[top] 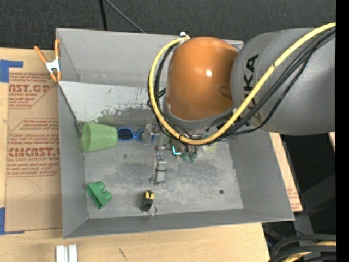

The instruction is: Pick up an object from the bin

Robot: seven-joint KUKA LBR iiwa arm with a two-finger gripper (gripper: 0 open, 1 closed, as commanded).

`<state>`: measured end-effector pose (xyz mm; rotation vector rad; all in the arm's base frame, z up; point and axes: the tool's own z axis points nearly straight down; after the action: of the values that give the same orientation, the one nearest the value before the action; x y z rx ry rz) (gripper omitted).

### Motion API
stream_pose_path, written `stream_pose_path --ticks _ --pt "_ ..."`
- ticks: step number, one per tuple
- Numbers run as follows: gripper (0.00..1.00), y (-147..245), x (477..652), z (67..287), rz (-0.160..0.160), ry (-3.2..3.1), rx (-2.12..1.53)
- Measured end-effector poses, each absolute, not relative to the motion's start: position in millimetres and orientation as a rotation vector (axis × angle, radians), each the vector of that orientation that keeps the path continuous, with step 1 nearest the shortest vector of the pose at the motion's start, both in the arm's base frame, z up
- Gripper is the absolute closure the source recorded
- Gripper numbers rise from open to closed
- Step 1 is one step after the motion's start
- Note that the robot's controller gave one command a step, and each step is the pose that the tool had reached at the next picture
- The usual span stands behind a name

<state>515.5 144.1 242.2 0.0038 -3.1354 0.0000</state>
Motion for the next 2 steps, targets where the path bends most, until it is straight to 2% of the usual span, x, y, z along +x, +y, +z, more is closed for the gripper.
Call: stream_pose_path --ticks 1,2 --pt "0.0 238 497.8 67 0.001 -3.104 -0.438" --pt "0.0 245 484.5 101 -0.003 -3.106 -0.478"
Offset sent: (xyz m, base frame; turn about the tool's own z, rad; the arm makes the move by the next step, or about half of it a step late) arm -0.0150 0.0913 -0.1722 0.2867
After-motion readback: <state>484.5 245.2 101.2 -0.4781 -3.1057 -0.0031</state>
